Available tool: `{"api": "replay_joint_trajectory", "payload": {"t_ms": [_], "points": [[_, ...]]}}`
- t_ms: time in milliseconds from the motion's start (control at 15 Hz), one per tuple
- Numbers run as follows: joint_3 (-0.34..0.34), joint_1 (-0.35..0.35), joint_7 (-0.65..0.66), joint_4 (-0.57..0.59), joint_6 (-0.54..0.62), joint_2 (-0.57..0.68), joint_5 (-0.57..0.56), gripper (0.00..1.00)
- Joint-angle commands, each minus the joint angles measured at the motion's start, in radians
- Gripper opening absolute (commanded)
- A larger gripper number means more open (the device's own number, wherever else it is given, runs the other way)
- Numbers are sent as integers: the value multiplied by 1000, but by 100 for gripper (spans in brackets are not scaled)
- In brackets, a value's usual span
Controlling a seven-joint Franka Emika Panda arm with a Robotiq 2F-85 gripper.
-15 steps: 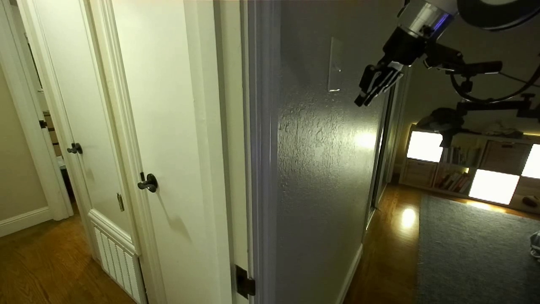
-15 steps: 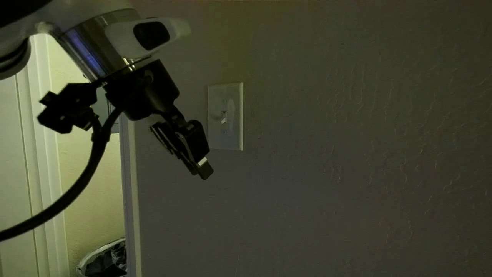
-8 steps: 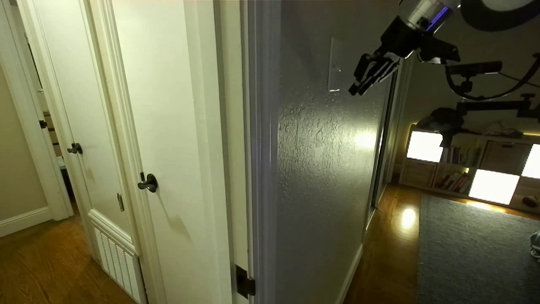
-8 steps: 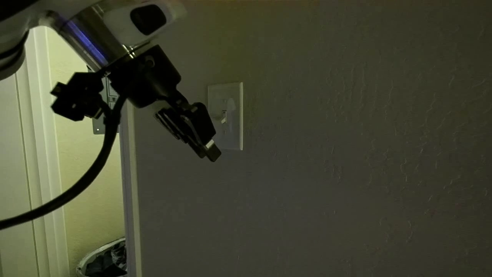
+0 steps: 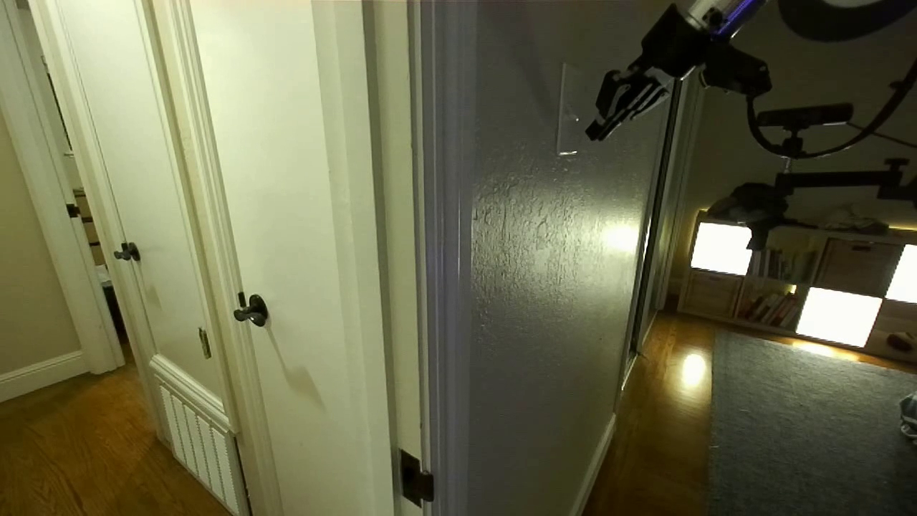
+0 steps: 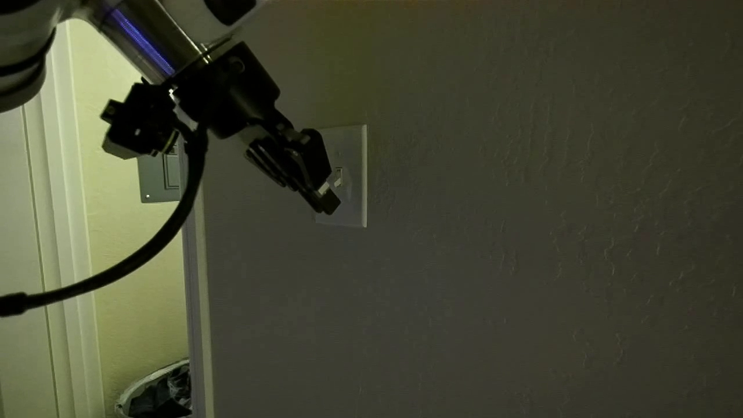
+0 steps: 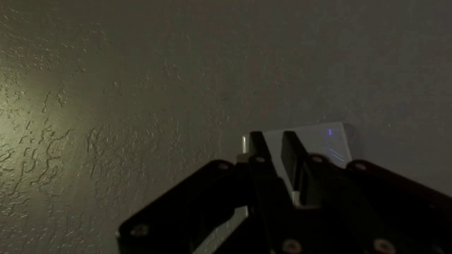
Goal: Switch on the light
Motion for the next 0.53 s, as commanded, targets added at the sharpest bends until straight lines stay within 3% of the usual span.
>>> {"api": "replay_joint_trajectory", "payload": {"t_ms": [0,467], "points": [[5,-8,28,15,50,14,-19,22],[-1,7,10,12,95,29,34,20]]}}
